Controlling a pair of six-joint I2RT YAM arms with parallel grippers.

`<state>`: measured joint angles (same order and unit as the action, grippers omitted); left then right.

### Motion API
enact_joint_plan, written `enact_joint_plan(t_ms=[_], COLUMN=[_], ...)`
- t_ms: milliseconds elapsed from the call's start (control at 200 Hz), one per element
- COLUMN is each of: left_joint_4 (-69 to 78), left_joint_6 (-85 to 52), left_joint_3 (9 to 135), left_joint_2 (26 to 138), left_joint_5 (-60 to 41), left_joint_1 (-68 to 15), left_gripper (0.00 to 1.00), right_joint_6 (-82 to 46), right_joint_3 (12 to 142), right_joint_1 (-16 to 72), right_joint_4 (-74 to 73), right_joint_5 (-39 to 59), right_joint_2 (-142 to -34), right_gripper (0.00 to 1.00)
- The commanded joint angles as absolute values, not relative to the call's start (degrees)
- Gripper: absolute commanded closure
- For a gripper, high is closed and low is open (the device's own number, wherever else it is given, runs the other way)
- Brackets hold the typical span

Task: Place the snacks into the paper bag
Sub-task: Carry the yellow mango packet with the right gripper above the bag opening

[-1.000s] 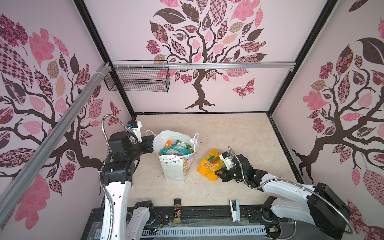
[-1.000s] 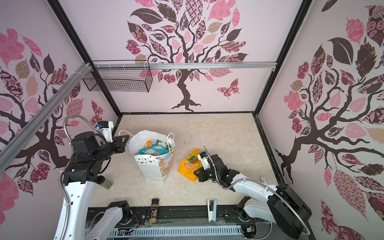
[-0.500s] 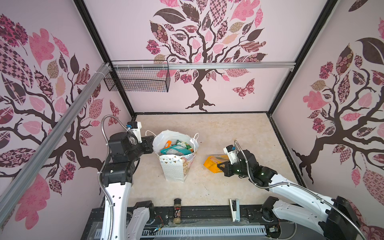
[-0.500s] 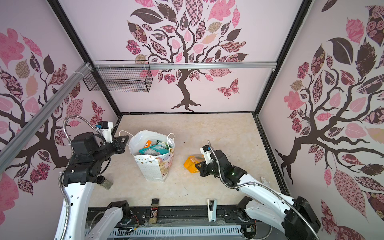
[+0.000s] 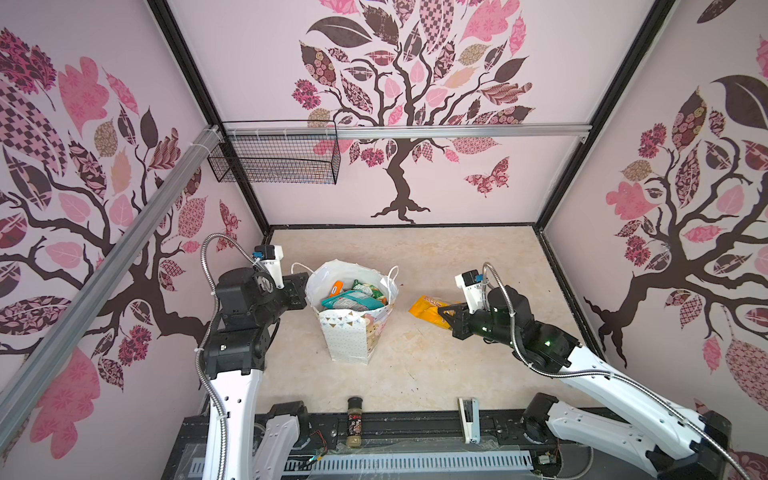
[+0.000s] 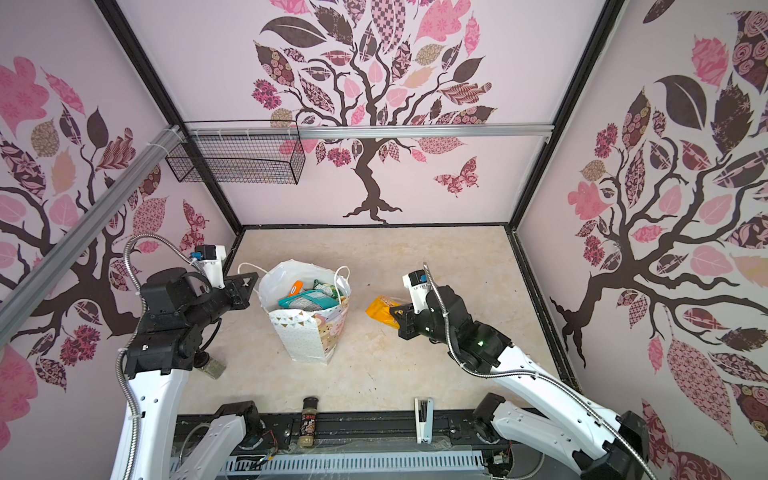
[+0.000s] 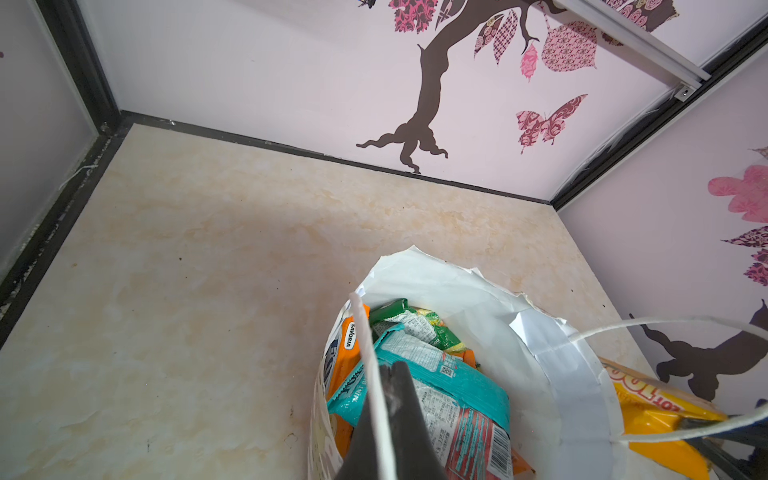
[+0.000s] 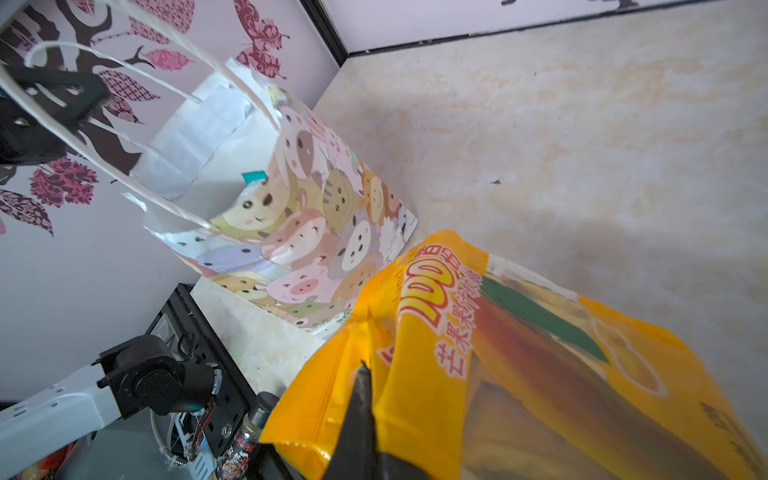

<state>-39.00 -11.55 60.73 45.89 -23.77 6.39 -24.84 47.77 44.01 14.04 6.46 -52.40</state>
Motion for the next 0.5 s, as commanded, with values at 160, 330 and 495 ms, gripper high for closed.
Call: enact_joint_plan(t_ms=[160,330,495], left_joint_4=[-35.01,-35.01,-34.96], left_joint_6=[-11.01,-10.91,-11.05], left_joint_3=[59.51,59.42,59.37], left_joint_2=[45.26,44.91,44.91], left_joint_5=[-25.66,-25.61,-25.83], left_joint_1=[6.68,6.65,6.68], left_gripper=[1.0,1.0,1.0], right_joint_6=[-20.68,-18.05,-14.08], right_joint_3=[63.21,71.44,80.24], right_joint_1=[46.99,51.38,57.78], right_joint_4=[11.13,11.57,11.53], right_joint_5=[2.86,-2.18,-9.36], right_joint_2=[-55.77,-59.24,-64.42], right_gripper=[1.0,1.0,1.0])
